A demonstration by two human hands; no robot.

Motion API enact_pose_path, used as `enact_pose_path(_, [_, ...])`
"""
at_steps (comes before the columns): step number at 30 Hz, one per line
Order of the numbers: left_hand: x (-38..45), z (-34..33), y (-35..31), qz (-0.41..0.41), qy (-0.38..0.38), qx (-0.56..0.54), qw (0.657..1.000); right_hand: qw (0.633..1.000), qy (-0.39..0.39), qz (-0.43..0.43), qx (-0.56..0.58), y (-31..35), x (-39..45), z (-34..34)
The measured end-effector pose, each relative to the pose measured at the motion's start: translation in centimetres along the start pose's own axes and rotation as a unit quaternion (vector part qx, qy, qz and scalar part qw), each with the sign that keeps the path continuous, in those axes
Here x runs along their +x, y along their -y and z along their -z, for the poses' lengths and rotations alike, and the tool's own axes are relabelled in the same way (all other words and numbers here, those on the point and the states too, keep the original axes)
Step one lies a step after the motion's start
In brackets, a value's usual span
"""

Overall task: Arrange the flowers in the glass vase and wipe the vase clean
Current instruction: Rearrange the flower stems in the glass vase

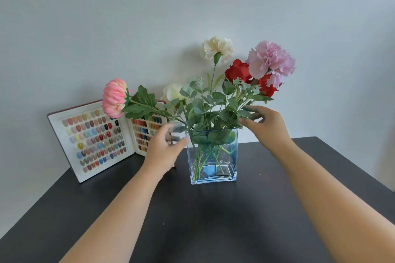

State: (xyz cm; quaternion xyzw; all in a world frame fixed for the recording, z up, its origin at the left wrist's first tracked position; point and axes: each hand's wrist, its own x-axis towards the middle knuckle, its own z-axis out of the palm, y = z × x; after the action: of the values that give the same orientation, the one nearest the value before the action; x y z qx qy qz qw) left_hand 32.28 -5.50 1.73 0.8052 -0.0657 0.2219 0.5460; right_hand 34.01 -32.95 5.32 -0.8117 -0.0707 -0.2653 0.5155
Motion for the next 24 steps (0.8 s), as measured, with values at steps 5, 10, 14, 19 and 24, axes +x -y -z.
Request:
enact_pose_path(5, [0.6, 1.0, 1.9, 0.127, -0.052, -0.112, 0.984, 0.997, -0.041, -0.04, 0.042, -1.5, -0.2, 0.8])
enact_pose_path(10, [3.1, -0.9, -0.2, 0.098, -0.06, -0.037, 0.993, 0.996, -0.007, -0.076, 0.054, -1.1, -0.1, -0.1])
enact_pose_path(14, [4.4, -1.7, -1.1, 0.05, -0.097, 0.025, 0.994, 0.995, 0.001, -0.085, 0.059, -0.9, 0.0, -0.9])
enact_pose_path(19, [6.6, -1.1, -2.5, -0.004, -0.06, 0.12, 0.991, 0.994, 0.005, -0.093, 0.054, -1.5, -0.2, -0.9])
enact_pose_path(24, [9.2, 0.1, -5.7, -0.087, 0.002, 0.209, 0.974, 0.993, 0.016, -0.107, 0.049, -2.5, -0.7, -0.9])
